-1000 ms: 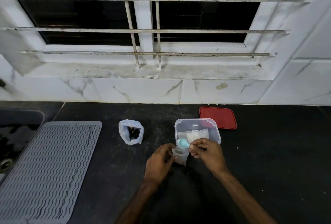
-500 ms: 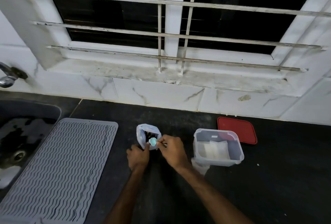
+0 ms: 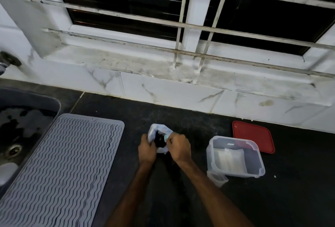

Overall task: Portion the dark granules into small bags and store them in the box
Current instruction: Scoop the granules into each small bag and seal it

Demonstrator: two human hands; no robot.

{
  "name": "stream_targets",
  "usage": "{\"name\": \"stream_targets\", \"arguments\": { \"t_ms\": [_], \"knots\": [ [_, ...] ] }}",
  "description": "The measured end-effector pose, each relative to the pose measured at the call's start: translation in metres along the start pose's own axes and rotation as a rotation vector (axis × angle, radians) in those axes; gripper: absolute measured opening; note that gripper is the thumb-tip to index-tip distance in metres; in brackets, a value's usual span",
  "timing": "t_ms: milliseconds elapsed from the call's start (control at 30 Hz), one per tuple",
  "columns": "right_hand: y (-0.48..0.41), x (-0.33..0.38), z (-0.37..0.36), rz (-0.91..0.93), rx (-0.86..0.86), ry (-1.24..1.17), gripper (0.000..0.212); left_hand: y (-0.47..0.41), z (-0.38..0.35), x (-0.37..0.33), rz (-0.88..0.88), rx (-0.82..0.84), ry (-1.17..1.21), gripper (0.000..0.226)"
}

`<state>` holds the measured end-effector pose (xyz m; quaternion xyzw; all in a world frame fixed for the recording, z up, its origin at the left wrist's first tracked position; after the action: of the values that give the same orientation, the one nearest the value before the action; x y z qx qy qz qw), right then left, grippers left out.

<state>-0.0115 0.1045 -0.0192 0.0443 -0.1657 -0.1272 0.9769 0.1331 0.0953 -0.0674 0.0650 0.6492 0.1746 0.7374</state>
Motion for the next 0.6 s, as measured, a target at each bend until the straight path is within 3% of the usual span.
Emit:
{"name": "stream_targets", "arguments": {
  "t_ms": [333, 467, 600],
  "knots": [
    [0.001, -0.011, -0.007, -0.065, 0.0, -0.078, 0.021, -0.007, -0.008, -0.009, -0.022, 0.081, 0.024, 0.024],
    [0.005, -0.012, -0.014, -0.092, 0.039, -0.167, 0.017, -0.007, -0.005, -0.01, 0.0, 0.047, 0.064, 0.016],
    [0.007, -0.012, -0.019, -0.14, 0.111, -0.277, 0.025, -0.003, 0.0, -0.004, 0.006, -0.039, 0.079, 0.025]
  ]
}}
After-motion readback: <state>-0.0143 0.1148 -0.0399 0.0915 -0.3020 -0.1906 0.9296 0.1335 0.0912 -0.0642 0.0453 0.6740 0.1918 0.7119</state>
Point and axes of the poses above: each hand's wrist, its own y-axis away from the middle knuckle, its own z-axis out of the back of the hand, x = y × z, the point moved 5 cm from there along -y, towards the middle knuckle, and after that the axes turned 12 degrees about y, right-handed, at the moved point
